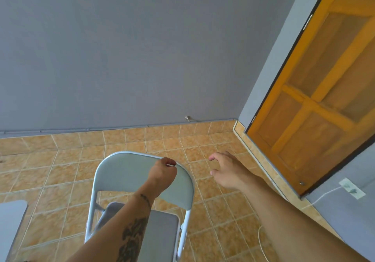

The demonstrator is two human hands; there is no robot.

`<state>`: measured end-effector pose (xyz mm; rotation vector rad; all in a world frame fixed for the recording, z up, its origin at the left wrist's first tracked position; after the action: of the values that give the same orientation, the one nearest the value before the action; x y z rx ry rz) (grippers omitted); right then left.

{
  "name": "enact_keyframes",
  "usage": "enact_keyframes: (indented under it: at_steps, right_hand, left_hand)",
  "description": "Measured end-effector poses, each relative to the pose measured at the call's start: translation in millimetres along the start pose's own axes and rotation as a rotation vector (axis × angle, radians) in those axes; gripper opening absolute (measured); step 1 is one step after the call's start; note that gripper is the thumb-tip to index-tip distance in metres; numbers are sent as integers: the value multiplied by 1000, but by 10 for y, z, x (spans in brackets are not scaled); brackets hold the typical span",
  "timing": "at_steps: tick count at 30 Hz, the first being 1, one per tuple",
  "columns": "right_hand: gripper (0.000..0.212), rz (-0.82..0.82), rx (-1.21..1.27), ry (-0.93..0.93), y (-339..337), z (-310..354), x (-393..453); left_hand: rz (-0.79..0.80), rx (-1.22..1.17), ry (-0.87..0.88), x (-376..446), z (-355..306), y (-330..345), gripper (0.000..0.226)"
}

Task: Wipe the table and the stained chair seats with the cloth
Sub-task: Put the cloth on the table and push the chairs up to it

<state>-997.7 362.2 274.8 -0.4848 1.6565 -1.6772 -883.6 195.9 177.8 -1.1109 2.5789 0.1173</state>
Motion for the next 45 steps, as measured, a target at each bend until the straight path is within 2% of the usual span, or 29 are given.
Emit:
enact_keyframes:
  at_steps: [8,13,15,20,22,32,36,45]
  right_hand:
    - [43,168,-85,-128,331,-11,1167]
    - [45,283,-121,-295,630,-11,1913]
    - [45,333,-123,-355,729,-36,2156]
    - [43,448,-139,-449,906,-166,2532]
    - [42,487,-141,-472,947,-201,2590]
    - [39,540,-144,-574,1031,-143,2735]
    - [41,544,-133,-585,1022,-81,2764]
    - [56,521,-64,-596,1065,128,2703]
  left_hand:
    - [-204,2,-131,458,561,159,39]
    - [-487,-48,-99,740,691,371,45]
    - [-551,-73,-140,847,758,519,58]
    - [-670,-128,-347,1117,1040,900,123]
    - [-707,-106,-374,1184,1130,998,132]
    - [-737,-59,-334,1314,1167,1114,126]
    - [-667,-21,-306,1295,1137,1138,127]
    - [-387,172,-238,1213,1101,1150,125]
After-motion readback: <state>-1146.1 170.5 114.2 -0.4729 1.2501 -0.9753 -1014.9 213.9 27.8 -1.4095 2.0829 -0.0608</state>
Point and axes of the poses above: each hand's wrist, its own x-axis towards the middle knuckle, its own y-axis out of the palm, z = x × y, the point moved 6 cm from there along x, towards the middle knuckle, and after that the axes turned 15 degrees about -x, right-handed, at the moved point
